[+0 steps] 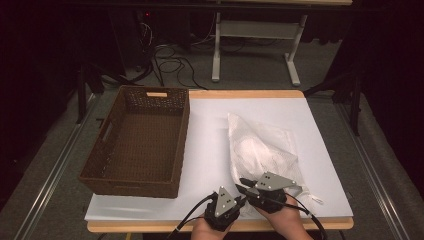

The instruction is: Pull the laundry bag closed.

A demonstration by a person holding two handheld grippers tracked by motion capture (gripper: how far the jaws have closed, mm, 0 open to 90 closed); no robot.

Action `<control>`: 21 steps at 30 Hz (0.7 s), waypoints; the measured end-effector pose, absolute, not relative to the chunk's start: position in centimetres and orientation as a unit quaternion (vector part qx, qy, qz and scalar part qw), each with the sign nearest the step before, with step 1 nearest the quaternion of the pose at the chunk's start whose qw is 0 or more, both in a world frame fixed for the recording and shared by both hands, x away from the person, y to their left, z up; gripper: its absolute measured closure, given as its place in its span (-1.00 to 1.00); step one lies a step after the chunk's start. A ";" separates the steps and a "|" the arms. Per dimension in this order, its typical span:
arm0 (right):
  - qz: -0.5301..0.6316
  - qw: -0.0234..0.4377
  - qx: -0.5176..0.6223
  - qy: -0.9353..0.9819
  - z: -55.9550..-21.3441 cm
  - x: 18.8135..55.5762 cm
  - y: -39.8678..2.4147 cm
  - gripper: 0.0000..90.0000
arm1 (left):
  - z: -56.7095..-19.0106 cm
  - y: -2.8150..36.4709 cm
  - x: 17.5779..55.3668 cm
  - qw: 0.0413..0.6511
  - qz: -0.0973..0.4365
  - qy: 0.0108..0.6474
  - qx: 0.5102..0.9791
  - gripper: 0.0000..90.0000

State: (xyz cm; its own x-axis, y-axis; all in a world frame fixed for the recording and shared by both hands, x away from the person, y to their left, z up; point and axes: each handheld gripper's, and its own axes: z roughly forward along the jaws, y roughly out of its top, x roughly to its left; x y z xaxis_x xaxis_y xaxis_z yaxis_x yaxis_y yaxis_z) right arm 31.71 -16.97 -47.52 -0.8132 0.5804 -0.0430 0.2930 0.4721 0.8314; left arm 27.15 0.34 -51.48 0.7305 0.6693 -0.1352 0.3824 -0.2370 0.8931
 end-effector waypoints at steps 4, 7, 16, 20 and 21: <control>0.428 0.164 0.255 0.852 -48.2 31.8 -16.7 0.85 | -51.6 0.2 27.1 0.511 0.139 0.337 0.779 0.93; 0.430 0.169 0.260 0.848 -48.0 31.8 -17.1 0.91 | -51.7 0.3 27.1 0.507 0.141 0.338 0.780 0.93; 0.452 0.171 0.270 0.833 -46.9 31.0 -18.9 0.92 | -51.9 1.0 27.5 0.494 0.140 0.362 0.777 0.93; 0.455 0.167 0.271 0.832 -46.8 30.5 -19.5 0.91 | -52.2 1.1 27.7 0.485 0.142 0.373 0.778 0.93; 0.456 0.163 0.274 0.831 -46.8 30.4 -19.6 0.91 | -52.3 1.1 27.8 0.483 0.140 0.375 0.779 0.93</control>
